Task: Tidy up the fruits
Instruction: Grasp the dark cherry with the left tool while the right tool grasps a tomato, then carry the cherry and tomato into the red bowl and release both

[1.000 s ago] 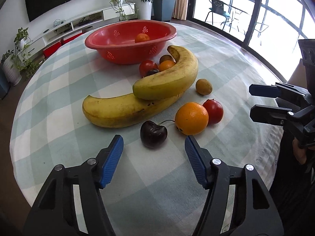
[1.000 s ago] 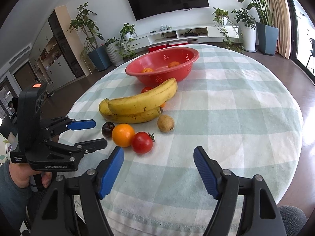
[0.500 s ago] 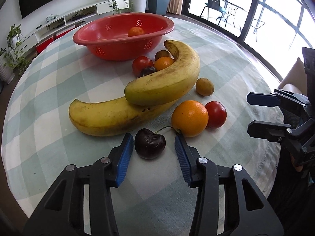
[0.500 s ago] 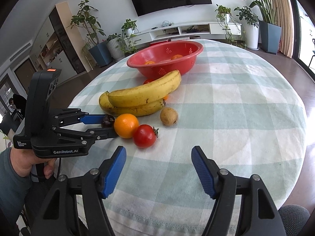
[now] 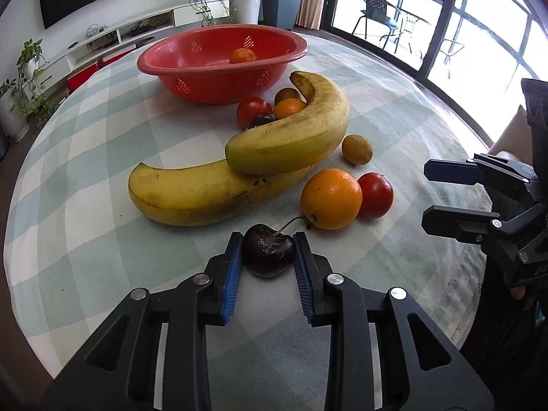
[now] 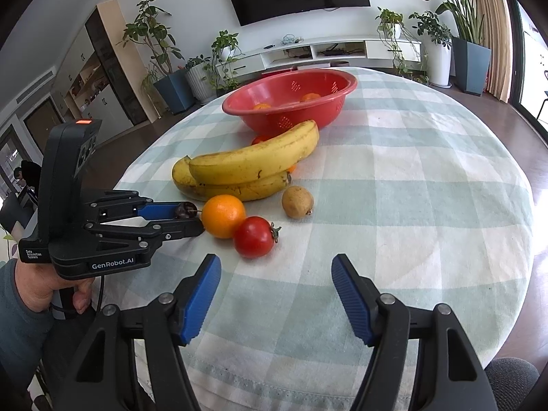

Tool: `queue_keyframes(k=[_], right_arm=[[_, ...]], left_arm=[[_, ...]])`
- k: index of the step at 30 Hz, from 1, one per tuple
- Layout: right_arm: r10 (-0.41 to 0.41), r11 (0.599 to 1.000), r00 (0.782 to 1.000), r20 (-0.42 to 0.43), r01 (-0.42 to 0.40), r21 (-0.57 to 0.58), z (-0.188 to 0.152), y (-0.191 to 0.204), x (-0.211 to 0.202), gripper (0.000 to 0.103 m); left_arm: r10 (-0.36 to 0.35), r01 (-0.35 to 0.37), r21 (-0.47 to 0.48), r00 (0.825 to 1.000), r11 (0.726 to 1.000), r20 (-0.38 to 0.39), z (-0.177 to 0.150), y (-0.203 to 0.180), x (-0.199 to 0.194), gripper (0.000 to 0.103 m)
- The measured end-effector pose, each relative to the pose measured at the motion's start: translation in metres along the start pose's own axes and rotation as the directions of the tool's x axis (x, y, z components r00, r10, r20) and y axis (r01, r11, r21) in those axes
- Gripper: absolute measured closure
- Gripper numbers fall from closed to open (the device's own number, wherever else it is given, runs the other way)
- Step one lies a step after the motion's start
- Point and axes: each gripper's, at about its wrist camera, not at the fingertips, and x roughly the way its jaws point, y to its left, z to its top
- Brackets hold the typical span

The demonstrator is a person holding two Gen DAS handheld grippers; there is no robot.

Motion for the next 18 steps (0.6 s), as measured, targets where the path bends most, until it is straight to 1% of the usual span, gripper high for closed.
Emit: queue_keyframes(k=[4, 6, 8, 11, 15, 18], right_arm=[[-0.005, 0.999, 1.000, -0.008, 0.005, -0.038, 0.007, 0.010, 0.006, 0.036], [-0.010, 0.998, 1.000, -0.024, 0.009, -0.055, 0.010, 0.014, 0.013, 0.042], [-0.022, 0.998, 0.999, -0.046, 0.020, -0.056, 0.013, 0.014, 0.021, 0.045], [-0.023, 0.999, 0.997, -0.067, 0.020, -0.037, 0.016, 0.011, 0.029, 0.046], [-0.033, 0.998, 0.996, -0.085, 0.028, -0.060, 0.016, 0.013, 0.035, 0.046], [-0.043, 0.996, 0.996, -0.080, 0.036, -0.084, 0.016, 0.016, 0.038, 0.046]], left_arm=[[-0.011, 0.013, -0.044, 0.999, 0.999, 0.034, -0.008, 0.002, -0.013, 0.076], [-0.017, 0.021, -0.071, 0.999, 0.997, 0.051, -0.013, 0.004, -0.020, 0.076], [-0.025, 0.031, -0.089, 0.997, 0.996, 0.067, -0.017, 0.005, -0.026, 0.076], [-0.037, 0.046, -0.108, 0.996, 0.993, 0.085, -0.024, 0.004, -0.034, 0.076], [-0.054, 0.069, -0.143, 0.992, 0.987, 0.111, -0.030, 0.006, -0.042, 0.076], [-0.062, 0.081, -0.157, 0.990, 0.984, 0.123, -0.033, 0.006, -0.045, 0.076]])
